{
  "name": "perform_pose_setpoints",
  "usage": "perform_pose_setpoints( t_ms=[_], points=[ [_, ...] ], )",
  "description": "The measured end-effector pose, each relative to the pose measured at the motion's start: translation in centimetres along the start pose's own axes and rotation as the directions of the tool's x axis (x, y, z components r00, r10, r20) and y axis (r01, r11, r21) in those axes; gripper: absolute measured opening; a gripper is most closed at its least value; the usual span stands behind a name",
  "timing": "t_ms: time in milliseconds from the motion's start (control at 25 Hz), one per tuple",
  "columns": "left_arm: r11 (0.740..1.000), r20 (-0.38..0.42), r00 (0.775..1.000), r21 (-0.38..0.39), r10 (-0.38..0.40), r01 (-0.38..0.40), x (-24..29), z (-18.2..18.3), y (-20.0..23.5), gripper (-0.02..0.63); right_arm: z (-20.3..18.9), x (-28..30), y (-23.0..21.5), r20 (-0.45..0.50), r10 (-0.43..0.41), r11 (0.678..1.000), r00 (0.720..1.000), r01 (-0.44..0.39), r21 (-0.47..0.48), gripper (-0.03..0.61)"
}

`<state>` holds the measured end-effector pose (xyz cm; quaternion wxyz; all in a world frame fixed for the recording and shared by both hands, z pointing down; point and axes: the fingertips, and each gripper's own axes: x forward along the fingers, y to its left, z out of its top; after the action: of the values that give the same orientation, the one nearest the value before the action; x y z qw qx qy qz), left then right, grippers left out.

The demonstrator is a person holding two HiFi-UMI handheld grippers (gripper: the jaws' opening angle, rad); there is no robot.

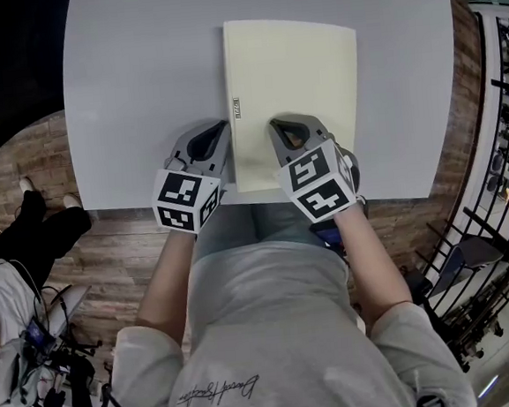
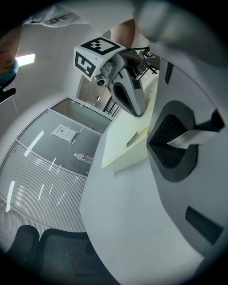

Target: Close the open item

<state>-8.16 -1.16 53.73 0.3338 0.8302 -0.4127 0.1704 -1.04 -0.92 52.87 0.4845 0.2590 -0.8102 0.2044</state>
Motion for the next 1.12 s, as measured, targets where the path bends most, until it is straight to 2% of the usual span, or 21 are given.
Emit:
perform_pose_setpoints(
  t_ms=[1120],
  points=[
    [1.0,-0.002,1.0,-0.002,0.005,-0.005,0.13,0.0,-0.06,0.008,-0.09,0.03,-0.12,0.001,-0.003,1.0,1.0,0.003,-0.004,0.014]
  ],
)
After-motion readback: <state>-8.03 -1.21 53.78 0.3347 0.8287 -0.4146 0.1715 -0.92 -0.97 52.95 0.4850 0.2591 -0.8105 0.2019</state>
